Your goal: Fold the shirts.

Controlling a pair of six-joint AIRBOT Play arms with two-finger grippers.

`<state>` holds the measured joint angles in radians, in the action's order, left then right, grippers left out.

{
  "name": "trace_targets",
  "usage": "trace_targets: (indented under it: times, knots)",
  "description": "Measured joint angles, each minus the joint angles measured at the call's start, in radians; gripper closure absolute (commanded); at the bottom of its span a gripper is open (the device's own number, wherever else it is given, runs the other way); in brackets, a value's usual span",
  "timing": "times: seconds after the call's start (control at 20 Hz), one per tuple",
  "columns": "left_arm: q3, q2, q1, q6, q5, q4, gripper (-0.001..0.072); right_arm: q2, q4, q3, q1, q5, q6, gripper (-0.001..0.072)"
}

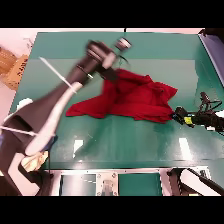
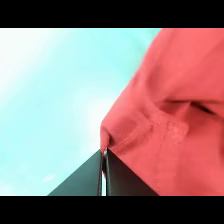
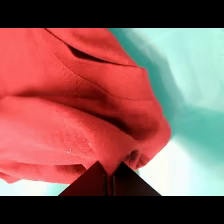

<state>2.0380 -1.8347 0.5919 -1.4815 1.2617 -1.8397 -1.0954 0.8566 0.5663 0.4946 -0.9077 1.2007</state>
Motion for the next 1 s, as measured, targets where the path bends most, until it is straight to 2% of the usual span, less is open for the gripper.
trace_targets:
  times: [0.1, 0.25, 0.3, 0.35, 0.4, 0.5, 0.65, 0.7, 0.75, 1.0]
  knots:
    - [0.001, 0.005, -0.111, 0.021, 0.003, 0.04, 0.0682, 0.0, 0.001, 0.0, 0.009, 0.0, 0.0, 0.0698]
    - [0.003, 0.011, -0.249, 0.042, -0.073, 0.128, 0.0679, 0.0, 0.002, 0.0, 0.016, -0.001, 0.0, 0.0697]
    - [0.003, 0.01, -0.288, 0.052, -0.111, 0.167, 0.0467, 0.0, 0.002, 0.0, 0.017, -0.005, 0.0, 0.0697]
    - [0.003, 0.009, -0.315, 0.06, -0.152, 0.198, 0.0167, 0.0, 0.002, 0.0, 0.017, -0.008, 0.0, 0.0698]
    - [0.003, 0.003, -0.337, 0.067, -0.19, 0.243, 0.0091, 0.0, 0.001, 0.0, 0.017, -0.015, 0.0, 0.0698]
    - [0.001, -0.009, -0.36, 0.078, -0.247, 0.306, 0.009, 0.0, -0.001, 0.0, 0.018, -0.031, 0.0, 0.0698]
    - [0.003, -0.004, -0.388, 0.085, -0.264, 0.339, 0.0093, 0.0, -0.004, 0.0, 0.018, -0.062, 0.0, 0.0697]
    - [0.003, 0.006, -0.399, 0.085, -0.24, 0.338, 0.0287, 0.0, -0.004, 0.0, 0.018, -0.069, -0.001, 0.0698]
    - [0.004, 0.021, -0.41, 0.087, -0.206, 0.337, 0.0674, 0.0, -0.003, 0.0, 0.019, -0.075, -0.001, 0.0697]
    - [-0.003, 0.069, -0.452, 0.126, 0.049, 0.322, 0.0684, 0.0, -0.003, 0.0, 0.019, -0.099, -0.001, 0.0697]
